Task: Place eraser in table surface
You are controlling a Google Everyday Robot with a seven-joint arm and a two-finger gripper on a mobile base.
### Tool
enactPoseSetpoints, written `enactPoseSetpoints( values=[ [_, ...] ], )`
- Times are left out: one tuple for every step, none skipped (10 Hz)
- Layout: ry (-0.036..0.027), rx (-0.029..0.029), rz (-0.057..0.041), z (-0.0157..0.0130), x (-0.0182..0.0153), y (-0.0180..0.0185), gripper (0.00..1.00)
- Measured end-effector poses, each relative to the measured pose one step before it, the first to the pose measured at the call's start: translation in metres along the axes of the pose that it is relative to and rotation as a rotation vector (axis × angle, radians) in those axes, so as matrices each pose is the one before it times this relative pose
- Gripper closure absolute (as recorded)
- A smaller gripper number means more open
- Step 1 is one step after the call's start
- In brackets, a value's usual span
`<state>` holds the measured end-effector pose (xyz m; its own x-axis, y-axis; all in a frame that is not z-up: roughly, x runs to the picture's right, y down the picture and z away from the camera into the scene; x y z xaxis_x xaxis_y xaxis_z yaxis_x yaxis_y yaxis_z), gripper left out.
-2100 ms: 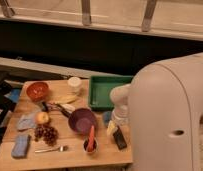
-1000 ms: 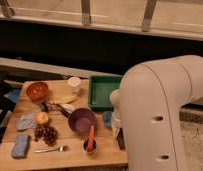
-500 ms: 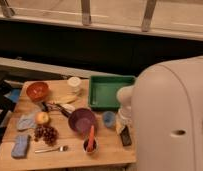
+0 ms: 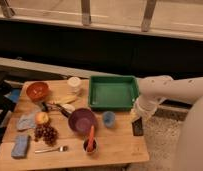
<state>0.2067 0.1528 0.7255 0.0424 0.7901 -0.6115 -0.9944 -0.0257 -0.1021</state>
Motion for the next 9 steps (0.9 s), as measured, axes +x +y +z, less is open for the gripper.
enactPoseSetpoints(
  values=[
    [-0.01007, -0.01222, -0.00137, -0.00359, -0.00233, 0.00119, 0.9],
    [-0.00155, -0.01318, -0.00495, 0.00251, -0.00211, 0.00278, 0.78],
    [0.00224, -0.00907, -0.00502, 0.00604, -0.00156, 0.00315, 0.7],
    [0.01022, -0.01273, -0.01014, 0.01357, -0.00165, 0.00471, 0.58],
    [0.01224, -0.00887, -0.00506, 0.01, 0.00004, 0.00254, 0.48],
    [0.01465, -0.01254, -0.00606, 0.00921, 0.00009, 0.00342, 0.38],
    [0.0133, -0.01319, -0.00651, 0.00846, 0.00056, 0.00355, 0.28],
    [0.01082, -0.01486, -0.00909, 0.0074, -0.00077, 0.00549, 0.22],
    [0.0096, -0.01266, -0.00675, 0.0054, -0.00024, 0.00397, 0.2]
  ],
)
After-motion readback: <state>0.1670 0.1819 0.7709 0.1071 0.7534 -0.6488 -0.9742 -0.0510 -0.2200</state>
